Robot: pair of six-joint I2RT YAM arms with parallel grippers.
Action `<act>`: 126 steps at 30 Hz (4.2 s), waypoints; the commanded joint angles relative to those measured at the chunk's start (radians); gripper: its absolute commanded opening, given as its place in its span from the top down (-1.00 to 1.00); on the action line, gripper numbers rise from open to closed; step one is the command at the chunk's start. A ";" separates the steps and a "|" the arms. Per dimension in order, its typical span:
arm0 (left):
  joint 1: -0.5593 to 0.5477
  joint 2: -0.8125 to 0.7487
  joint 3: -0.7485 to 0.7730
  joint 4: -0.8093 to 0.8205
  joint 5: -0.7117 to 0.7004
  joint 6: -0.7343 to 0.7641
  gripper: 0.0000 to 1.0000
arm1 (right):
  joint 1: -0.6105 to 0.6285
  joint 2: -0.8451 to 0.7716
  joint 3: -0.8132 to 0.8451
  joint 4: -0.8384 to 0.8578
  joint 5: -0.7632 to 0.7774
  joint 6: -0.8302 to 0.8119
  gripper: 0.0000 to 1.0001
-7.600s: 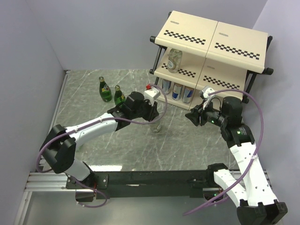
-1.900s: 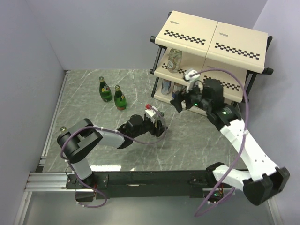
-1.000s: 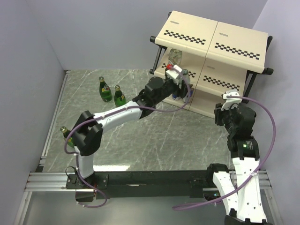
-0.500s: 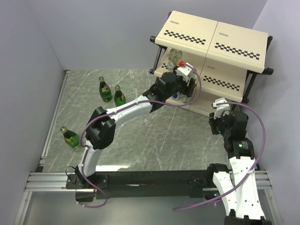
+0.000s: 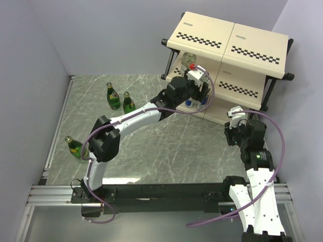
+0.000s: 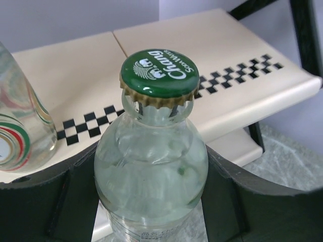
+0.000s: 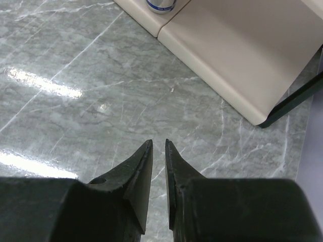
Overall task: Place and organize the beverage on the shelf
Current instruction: Place the drink on the shelf.
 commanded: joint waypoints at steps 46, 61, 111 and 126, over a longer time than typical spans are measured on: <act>0.024 0.076 0.341 0.204 -0.033 0.001 0.99 | 0.007 0.031 -0.001 0.008 -0.021 -0.020 0.53; 0.033 0.148 0.404 0.263 -0.087 0.040 0.99 | 0.009 0.042 0.000 0.002 -0.027 -0.025 0.54; 0.050 0.240 0.443 0.286 -0.138 -0.022 -0.34 | 0.010 0.066 0.002 0.002 -0.016 -0.025 0.57; 0.050 0.234 0.436 0.284 -0.139 -0.028 -0.57 | 0.010 0.066 0.002 0.003 -0.012 -0.025 0.57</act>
